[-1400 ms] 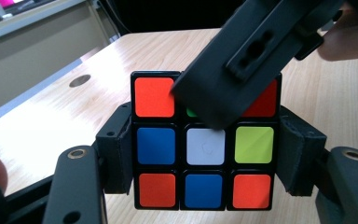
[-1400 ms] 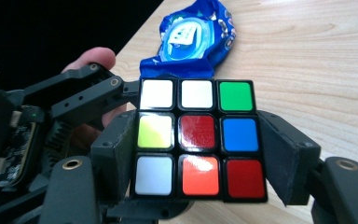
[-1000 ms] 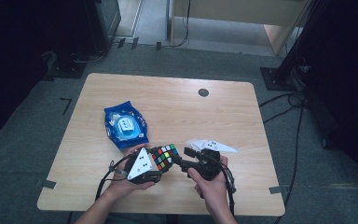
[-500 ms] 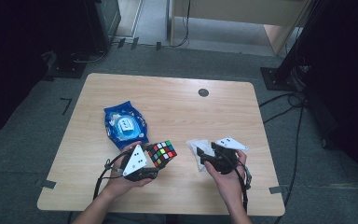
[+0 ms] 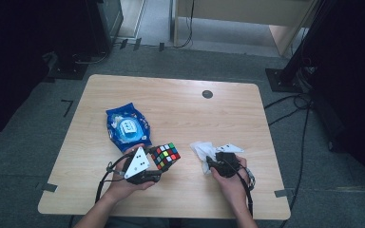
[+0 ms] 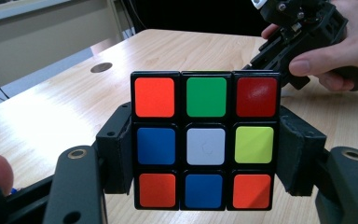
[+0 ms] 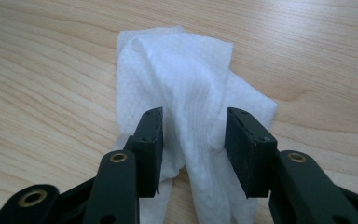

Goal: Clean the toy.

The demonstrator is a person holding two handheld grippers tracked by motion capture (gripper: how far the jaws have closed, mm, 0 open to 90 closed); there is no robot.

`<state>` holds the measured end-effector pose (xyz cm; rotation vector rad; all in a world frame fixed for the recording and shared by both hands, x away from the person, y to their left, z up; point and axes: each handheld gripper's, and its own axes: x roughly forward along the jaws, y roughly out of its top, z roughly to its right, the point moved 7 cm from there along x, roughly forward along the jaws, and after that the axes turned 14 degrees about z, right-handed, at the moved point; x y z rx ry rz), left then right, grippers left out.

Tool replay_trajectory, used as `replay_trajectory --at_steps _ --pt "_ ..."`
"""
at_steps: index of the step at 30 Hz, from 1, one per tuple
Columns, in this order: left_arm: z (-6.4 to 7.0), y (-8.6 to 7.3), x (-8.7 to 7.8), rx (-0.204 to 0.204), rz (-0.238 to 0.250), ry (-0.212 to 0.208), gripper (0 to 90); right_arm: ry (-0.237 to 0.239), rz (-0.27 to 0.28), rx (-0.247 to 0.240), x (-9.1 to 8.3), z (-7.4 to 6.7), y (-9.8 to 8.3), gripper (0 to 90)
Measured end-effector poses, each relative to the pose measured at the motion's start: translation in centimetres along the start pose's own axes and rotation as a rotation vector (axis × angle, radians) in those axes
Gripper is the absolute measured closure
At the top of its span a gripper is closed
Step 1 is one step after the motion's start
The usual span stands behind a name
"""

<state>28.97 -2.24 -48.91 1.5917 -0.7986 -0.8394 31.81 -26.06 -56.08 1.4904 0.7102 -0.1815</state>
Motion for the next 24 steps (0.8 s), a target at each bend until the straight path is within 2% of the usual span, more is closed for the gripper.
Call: replay_trajectory --at_steps 4,8,13,18,21,24 --pt "0.1 0.0 0.0 0.003 -0.004 -0.001 34.1 -0.015 0.009 -0.011 0.0 0.2 -0.1 67.8" --pt "0.2 0.0 0.1 0.007 -0.006 -0.008 34.1 -0.005 0.013 -0.012 -0.1 0.3 -0.1 83.6" --pt "0.3 -0.1 0.2 0.006 -0.008 -0.01 34.1 0.004 0.03 -0.024 -0.3 0.2 0.2 88.9" --pt "0.3 -0.2 0.2 0.005 -0.009 -0.01 34.1 0.024 0.127 -0.007 -1.5 -0.6 1.9 89.3" --pt "0.3 -0.2 0.2 0.006 -0.01 -0.01 34.1 0.071 0.214 0.007 -2.8 -1.7 3.5 89.4" --pt "0.5 -0.1 0.3 0.006 -0.01 -0.015 34.1 0.149 0.297 0.025 -4.3 -3.5 5.2 89.4"
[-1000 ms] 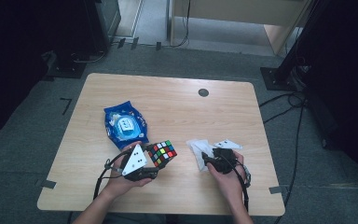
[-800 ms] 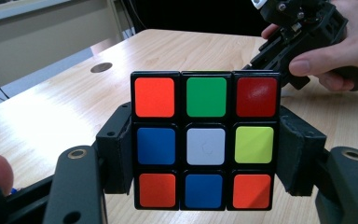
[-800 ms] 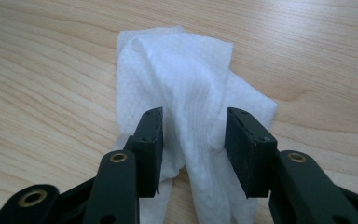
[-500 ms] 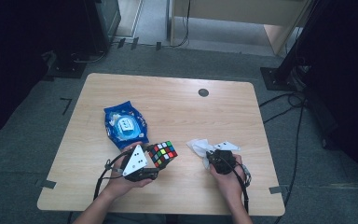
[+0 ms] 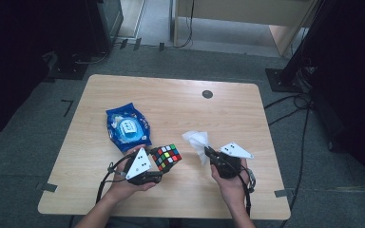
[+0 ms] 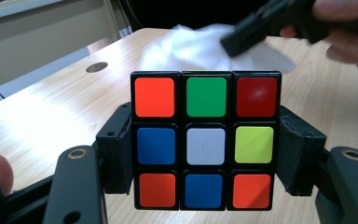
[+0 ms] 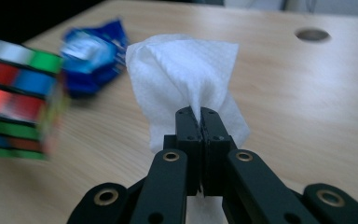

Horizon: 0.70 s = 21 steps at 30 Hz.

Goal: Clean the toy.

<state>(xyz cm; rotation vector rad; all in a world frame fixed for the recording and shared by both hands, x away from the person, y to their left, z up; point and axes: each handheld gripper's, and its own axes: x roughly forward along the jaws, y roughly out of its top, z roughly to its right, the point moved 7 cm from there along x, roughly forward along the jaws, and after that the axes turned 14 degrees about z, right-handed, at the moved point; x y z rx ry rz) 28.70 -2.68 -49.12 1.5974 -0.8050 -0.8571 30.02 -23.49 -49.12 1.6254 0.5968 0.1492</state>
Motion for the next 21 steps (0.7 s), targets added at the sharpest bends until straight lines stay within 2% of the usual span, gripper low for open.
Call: replay_trajectory --at_steps 6,7,9,13,15,17,19,21 --pt "0.6 0.0 0.3 0.003 -0.002 -0.015 34.2 0.166 0.1 0.005 -1.2 -5.0 2.9 89.4" --pt "0.7 0.0 0.4 0.003 -0.003 -0.018 34.2 0.208 0.109 0.012 -1.3 -6.0 3.3 89.4" --pt "1.0 0.0 0.5 0.003 -0.001 -0.028 34.2 0.267 0.101 0.017 -1.4 -7.6 3.4 89.4" --pt "1.6 0.0 0.7 0.012 -0.005 -0.043 34.1 0.343 0.086 0.027 -1.4 -9.9 3.2 89.2" --pt "1.8 0.0 0.7 0.019 -0.005 -0.05 34.2 0.364 0.08 0.021 -1.3 -10.7 3.0 89.1" --pt "2.0 0.2 0.7 0.024 0.004 -0.05 34.3 0.356 0.07 0.017 -1.1 -10.8 2.7 89.0" --pt "1.9 0.3 0.6 0.03 0.007 -0.05 34.3 0.361 0.072 0.05 -1.0 -10.3 2.6 88.9" --pt "1.8 0.4 0.4 0.027 0.017 -0.045 34.3 0.315 0.068 0.043 -0.8 -9.5 2.5 88.9"
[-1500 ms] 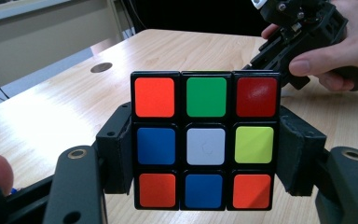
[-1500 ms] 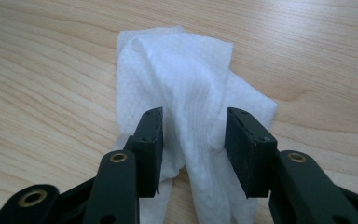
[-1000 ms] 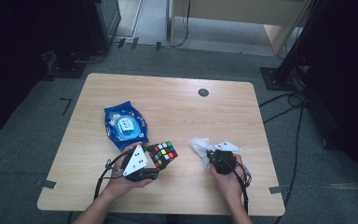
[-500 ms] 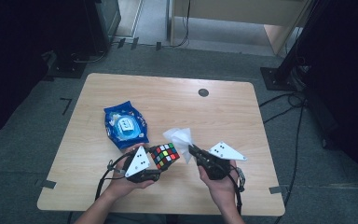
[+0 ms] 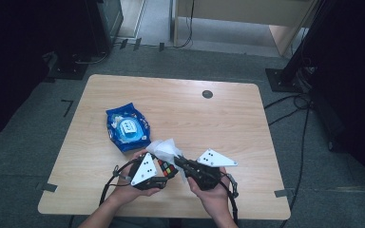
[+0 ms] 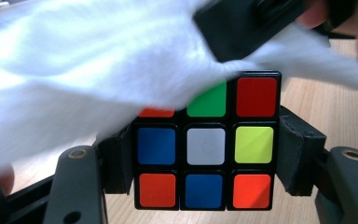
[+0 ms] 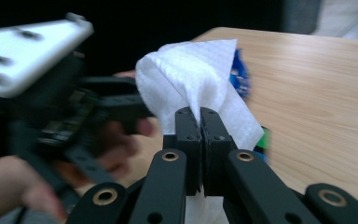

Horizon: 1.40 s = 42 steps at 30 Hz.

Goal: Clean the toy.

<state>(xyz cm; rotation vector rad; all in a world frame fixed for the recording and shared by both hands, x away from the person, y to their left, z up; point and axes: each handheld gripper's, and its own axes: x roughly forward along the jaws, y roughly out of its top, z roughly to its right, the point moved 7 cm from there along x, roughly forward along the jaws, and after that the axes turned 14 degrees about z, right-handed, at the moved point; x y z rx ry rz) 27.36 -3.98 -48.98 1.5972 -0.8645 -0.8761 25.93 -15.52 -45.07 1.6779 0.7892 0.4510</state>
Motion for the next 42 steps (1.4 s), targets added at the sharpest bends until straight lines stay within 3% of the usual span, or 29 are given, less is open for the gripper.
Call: replay_trajectory --at_steps 2,8,9,11,17,20,22,28,31,36,42 --pt "-0.2 0.0 -0.1 0.001 0.0 0.005 34.3 -0.028 -0.006 0.013 -0.2 1.1 -0.2 88.8" --pt "-0.7 0.2 -0.3 -0.011 0.012 0.014 34.3 -0.153 -0.065 -0.041 -0.6 3.5 -1.0 88.7" --pt "-0.7 0.2 -0.4 -0.012 0.015 0.014 34.3 -0.154 -0.061 -0.037 -0.7 3.6 -0.9 88.6" --pt "-0.7 0.1 -0.3 -0.011 0.005 0.013 34.3 -0.144 -0.042 -0.017 -0.9 3.2 -0.5 88.6" --pt "-0.1 -0.3 0.1 0.002 -0.015 0.002 34.3 -0.001 0.003 -0.026 -0.6 -0.5 0.9 88.4" --pt "0.0 -0.1 0.1 0.002 -0.008 0.0 34.3 0.024 -0.012 -0.011 -0.2 -1.1 0.5 88.2" --pt "-0.1 -0.2 0.0 0.003 -0.011 0.002 34.3 0.007 -0.019 -0.001 0.0 -0.6 0.1 88.2" --pt "-0.4 0.0 -0.2 -0.004 -0.002 0.005 34.3 -0.098 -0.05 0.006 -0.4 2.7 -0.9 88.0" --pt "-0.6 0.2 -0.3 -0.011 0.006 0.006 34.3 -0.197 -0.099 -0.03 -0.8 5.4 -1.8 87.9" --pt "-0.9 -0.1 -0.3 -0.015 -0.003 0.015 34.2 -0.344 -0.136 -0.046 -2.3 9.7 -2.8 87.5" --pt "-1.1 -0.3 -0.3 -0.019 -0.008 0.019 34.3 -0.446 -0.155 -0.054 -3.4 12.6 -3.5 87.5"
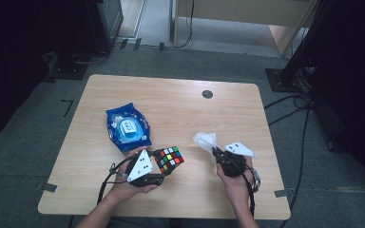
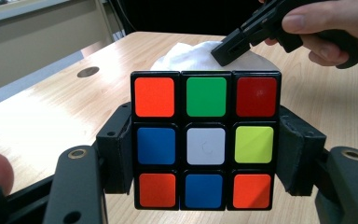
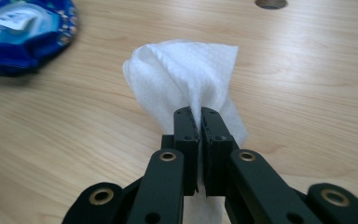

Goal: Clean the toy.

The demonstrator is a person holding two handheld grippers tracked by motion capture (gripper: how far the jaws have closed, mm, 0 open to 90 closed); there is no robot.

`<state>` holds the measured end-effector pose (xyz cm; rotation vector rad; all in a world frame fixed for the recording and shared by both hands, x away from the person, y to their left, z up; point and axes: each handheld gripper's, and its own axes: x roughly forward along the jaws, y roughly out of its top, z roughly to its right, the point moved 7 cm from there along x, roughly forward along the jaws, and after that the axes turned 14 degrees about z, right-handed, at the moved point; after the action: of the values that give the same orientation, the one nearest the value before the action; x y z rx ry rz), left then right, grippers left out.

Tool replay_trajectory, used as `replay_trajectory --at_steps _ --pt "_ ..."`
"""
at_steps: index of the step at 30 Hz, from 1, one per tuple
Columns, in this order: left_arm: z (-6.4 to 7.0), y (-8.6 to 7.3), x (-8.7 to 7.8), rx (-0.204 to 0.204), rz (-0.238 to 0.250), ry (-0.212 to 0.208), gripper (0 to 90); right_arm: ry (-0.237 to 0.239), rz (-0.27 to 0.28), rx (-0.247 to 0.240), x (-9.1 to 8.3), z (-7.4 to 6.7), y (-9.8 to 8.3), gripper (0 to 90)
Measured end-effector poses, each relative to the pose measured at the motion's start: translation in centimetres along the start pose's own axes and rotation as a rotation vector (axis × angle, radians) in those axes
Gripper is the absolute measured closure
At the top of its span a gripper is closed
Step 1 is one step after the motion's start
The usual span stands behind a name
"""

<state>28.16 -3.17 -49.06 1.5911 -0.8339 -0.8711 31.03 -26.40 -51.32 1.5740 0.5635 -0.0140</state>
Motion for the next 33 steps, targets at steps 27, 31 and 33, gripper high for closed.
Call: replay_trajectory --at_steps 27,31,33 --pt "0.6 -0.1 0.5 0.01 -0.005 -0.008 34.3 0.3 0.135 0.211 -2.5 -9.9 5.1 27.7" --pt "0.9 0.0 0.5 0.018 -0.001 -0.007 34.3 0.34 0.051 0.267 -1.8 -11.8 3.9 20.5" --pt "1.0 0.1 0.5 0.025 0.0 -0.008 34.3 0.337 0.02 0.291 -1.4 -12.1 3.2 21.5"
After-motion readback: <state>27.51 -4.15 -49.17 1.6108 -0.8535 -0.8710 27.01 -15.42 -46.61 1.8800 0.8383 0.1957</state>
